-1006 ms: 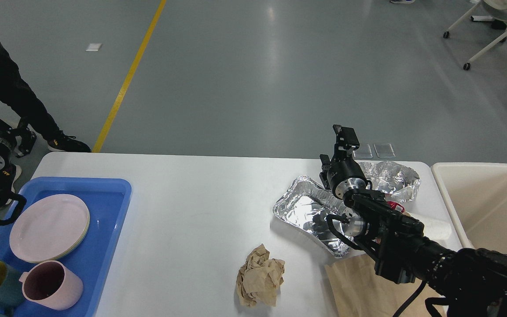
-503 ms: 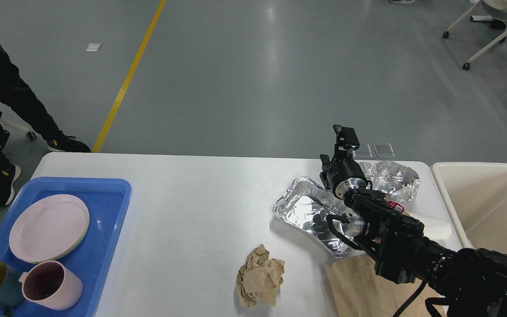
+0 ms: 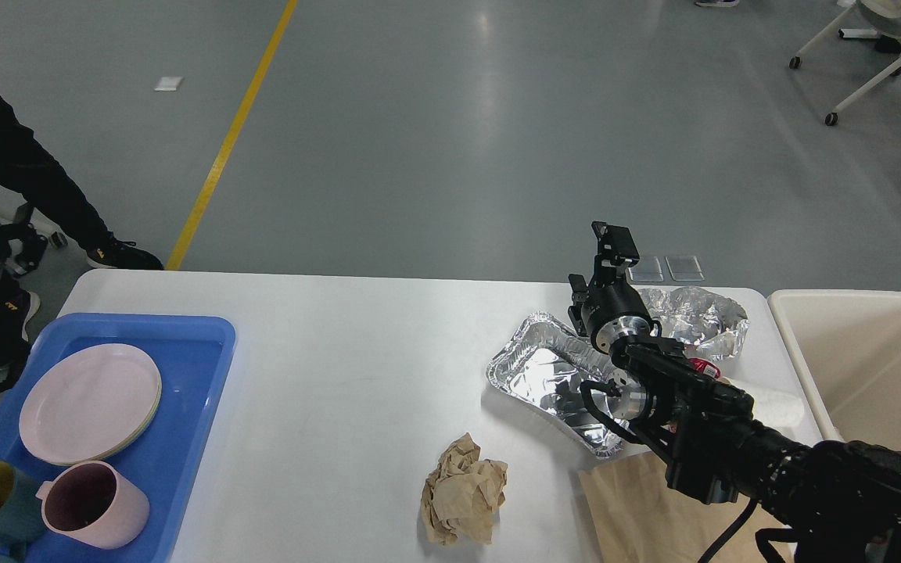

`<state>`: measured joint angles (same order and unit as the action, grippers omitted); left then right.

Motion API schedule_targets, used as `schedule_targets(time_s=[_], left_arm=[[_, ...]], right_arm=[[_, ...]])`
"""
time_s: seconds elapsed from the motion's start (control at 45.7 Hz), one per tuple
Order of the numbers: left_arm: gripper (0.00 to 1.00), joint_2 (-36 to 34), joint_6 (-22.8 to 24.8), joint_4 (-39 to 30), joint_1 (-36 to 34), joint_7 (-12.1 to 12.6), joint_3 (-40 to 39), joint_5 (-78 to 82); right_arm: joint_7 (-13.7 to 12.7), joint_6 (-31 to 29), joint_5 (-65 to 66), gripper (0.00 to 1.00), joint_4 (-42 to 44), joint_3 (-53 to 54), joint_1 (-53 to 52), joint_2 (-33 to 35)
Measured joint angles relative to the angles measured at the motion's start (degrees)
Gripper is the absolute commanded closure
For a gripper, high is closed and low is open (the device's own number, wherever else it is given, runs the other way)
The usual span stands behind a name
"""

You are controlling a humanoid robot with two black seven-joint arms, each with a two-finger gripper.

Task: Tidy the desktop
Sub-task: 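Release the plate and retract the left gripper beside the tray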

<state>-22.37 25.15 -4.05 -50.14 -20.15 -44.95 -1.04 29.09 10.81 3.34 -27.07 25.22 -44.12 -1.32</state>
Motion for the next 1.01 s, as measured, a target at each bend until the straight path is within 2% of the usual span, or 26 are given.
schedule_targets(time_s=[0.131,0.284,0.437,1.006], left_arm=[[0.04,3.15,0.00,-0.04,0.85,-5.82,0.28,0.34],[0.04,4.25,0.59,-0.06,1.22,-8.00,3.24,0.75],[0.04,5.85,0.68,-0.07,1.26,-8.76,5.07,0.33],[0.04,8.72,0.56,-0.08,5.06,-9.13,4.95,0.06]], right_arm=[[0.00,0.00,0.01,0.00,0.00,0.00,0.00,0.00],[0.00,0.00,0.00,0.00,0.00,0.00,0.00,0.00],[0.00,0.00,0.00,0.00,0.00,0.00,0.00,0.00],[0.00,0.00,0.01,0.00,0.00,0.00,0.00,0.00]])
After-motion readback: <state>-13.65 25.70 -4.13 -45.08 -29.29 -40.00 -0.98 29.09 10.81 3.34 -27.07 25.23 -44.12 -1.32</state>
